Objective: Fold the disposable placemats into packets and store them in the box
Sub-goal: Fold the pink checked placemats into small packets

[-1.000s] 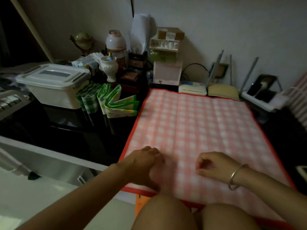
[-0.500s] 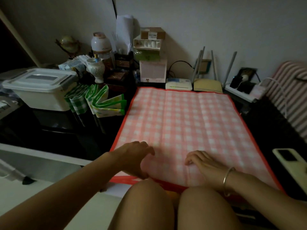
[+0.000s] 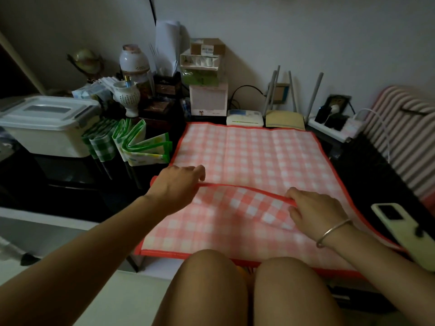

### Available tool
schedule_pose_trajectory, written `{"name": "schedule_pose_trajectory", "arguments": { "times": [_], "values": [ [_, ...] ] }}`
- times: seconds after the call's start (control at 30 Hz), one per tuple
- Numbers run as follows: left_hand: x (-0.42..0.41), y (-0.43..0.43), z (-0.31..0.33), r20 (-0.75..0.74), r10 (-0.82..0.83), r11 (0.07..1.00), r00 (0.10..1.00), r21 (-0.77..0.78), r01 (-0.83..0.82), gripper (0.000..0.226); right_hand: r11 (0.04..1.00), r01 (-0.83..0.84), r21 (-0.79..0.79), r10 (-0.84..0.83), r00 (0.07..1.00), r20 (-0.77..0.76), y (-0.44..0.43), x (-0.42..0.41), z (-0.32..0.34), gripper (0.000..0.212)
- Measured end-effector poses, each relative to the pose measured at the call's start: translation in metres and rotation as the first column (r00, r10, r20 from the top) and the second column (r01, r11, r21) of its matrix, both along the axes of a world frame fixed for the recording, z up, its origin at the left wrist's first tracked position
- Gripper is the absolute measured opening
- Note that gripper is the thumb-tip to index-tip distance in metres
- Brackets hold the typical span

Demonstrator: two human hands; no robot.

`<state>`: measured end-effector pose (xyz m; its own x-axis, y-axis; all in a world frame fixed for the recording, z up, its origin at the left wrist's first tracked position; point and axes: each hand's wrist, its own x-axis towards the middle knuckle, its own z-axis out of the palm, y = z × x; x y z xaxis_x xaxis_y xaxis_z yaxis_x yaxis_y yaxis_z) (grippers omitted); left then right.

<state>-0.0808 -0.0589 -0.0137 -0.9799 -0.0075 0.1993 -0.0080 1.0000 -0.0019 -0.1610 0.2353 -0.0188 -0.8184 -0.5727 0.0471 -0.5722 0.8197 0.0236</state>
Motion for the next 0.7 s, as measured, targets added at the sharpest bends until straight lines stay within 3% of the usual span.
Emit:
{"name": "schedule_pose_trajectory", "arguments": {
  "times": [0.1,0.17,0.3,0.4,0.5,0.63,0.7],
  "values": [
    [0.001,-0.009,-0.002,0.176,-0.005,0.987,0.984,0.162,-0.024,0.019,0.985,0.050,-0.166,-0.029,0.991,0.130,0.005,0.001,0.000,0.005],
    [0.003,-0.017,0.000,0.336,-0.037,0.968,0.941,0.247,-0.050,0.020,0.961,0.077,-0.264,-0.001,0.960,0.279,0.009,0.001,0.007,0.012],
    [0.006,-0.026,0.015,0.596,-0.060,0.933,0.800,0.320,-0.168,0.027,0.975,0.014,-0.223,0.094,0.880,0.465,0.012,-0.003,0.028,0.013],
    [-0.002,-0.028,0.026,0.687,-0.043,0.926,0.726,0.299,-0.229,0.048,0.969,-0.020,-0.246,0.160,0.812,0.562,0.008,-0.013,0.043,0.015],
    [-0.013,-0.032,0.027,0.597,0.026,0.963,0.802,0.199,-0.180,0.052,0.974,-0.036,-0.222,0.136,0.880,0.455,-0.002,-0.032,0.045,0.012],
    [-0.026,-0.027,0.009,0.195,0.156,0.984,0.968,-0.121,-0.134,0.043,0.996,-0.049,-0.070,0.065,0.966,0.251,-0.021,-0.064,0.025,0.006],
    [-0.030,-0.021,-0.008,0.037,0.143,0.981,0.989,-0.141,-0.136,0.047,0.996,-0.041,-0.076,0.056,0.977,0.206,-0.030,-0.077,0.007,0.005]
  ]
}}
